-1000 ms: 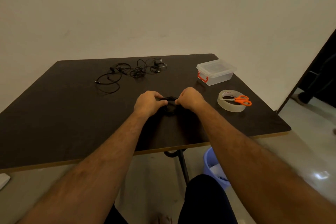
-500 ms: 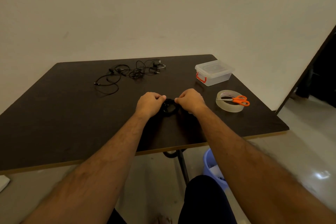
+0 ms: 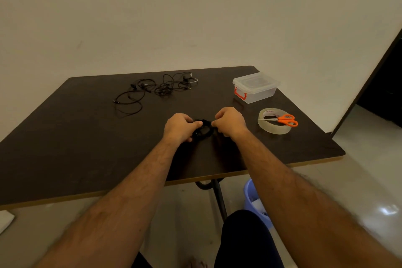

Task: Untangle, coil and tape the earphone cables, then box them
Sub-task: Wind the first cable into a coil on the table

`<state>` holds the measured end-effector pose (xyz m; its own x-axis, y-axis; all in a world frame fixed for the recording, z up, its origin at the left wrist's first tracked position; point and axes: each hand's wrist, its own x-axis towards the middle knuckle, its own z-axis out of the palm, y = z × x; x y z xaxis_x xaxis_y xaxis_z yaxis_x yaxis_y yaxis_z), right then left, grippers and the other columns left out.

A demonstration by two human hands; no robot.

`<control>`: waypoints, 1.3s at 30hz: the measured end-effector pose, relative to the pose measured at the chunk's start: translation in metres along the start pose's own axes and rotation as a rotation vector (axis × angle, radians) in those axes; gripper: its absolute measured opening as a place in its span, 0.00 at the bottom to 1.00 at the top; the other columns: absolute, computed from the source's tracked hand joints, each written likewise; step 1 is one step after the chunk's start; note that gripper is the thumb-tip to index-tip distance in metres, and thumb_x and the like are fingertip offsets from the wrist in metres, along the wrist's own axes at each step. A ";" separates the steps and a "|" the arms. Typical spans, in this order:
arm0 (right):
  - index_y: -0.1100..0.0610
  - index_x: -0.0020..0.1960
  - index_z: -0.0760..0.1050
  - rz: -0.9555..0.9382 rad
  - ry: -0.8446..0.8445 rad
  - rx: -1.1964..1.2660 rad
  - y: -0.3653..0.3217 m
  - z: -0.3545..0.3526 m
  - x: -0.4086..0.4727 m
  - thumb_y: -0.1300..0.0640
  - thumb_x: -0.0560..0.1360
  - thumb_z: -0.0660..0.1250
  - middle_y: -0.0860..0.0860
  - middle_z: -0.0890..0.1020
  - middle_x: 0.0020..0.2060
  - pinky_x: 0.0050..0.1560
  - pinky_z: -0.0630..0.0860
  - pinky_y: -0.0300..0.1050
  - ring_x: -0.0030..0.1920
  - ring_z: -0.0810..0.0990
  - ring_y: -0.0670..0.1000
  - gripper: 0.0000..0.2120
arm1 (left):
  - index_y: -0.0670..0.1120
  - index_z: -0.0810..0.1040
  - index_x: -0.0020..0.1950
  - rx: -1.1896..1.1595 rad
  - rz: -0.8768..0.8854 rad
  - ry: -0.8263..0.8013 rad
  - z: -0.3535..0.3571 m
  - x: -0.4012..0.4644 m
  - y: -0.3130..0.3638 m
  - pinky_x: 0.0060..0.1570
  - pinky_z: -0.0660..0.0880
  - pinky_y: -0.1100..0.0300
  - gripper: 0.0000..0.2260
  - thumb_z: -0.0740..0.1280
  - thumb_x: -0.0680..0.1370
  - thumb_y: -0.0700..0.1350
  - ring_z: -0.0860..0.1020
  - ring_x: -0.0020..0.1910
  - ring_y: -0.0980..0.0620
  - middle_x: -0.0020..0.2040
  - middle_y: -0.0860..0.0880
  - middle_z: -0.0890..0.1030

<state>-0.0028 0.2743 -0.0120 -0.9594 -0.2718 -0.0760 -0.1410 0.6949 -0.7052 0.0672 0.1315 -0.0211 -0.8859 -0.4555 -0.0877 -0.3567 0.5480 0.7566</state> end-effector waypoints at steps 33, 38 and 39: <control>0.49 0.47 0.77 -0.029 0.054 -0.060 0.002 0.014 -0.008 0.53 0.75 0.71 0.48 0.81 0.43 0.51 0.81 0.49 0.44 0.81 0.46 0.03 | 0.48 0.72 0.68 0.009 0.031 0.074 0.002 -0.011 0.003 0.36 0.79 0.63 0.22 0.73 0.76 0.44 0.82 0.38 0.55 0.54 0.49 0.79; 0.51 0.51 0.78 -0.023 0.056 -0.130 -0.001 0.016 -0.006 0.53 0.76 0.70 0.49 0.82 0.44 0.49 0.82 0.48 0.44 0.82 0.47 0.04 | 0.51 0.73 0.53 0.134 0.099 0.176 0.004 -0.015 0.000 0.44 0.79 0.57 0.13 0.75 0.74 0.46 0.79 0.45 0.54 0.48 0.51 0.79; 0.51 0.50 0.78 -0.024 0.062 -0.148 -0.002 0.015 -0.005 0.52 0.77 0.70 0.49 0.82 0.44 0.49 0.82 0.48 0.44 0.82 0.47 0.04 | 0.51 0.75 0.51 0.193 0.113 0.185 0.003 -0.015 0.000 0.43 0.77 0.59 0.10 0.74 0.74 0.47 0.78 0.45 0.55 0.48 0.52 0.79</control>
<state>0.0064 0.2645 -0.0211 -0.9677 -0.2517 -0.0136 -0.1946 0.7803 -0.5944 0.0794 0.1407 -0.0218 -0.8605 -0.4943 0.1236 -0.3242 0.7182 0.6157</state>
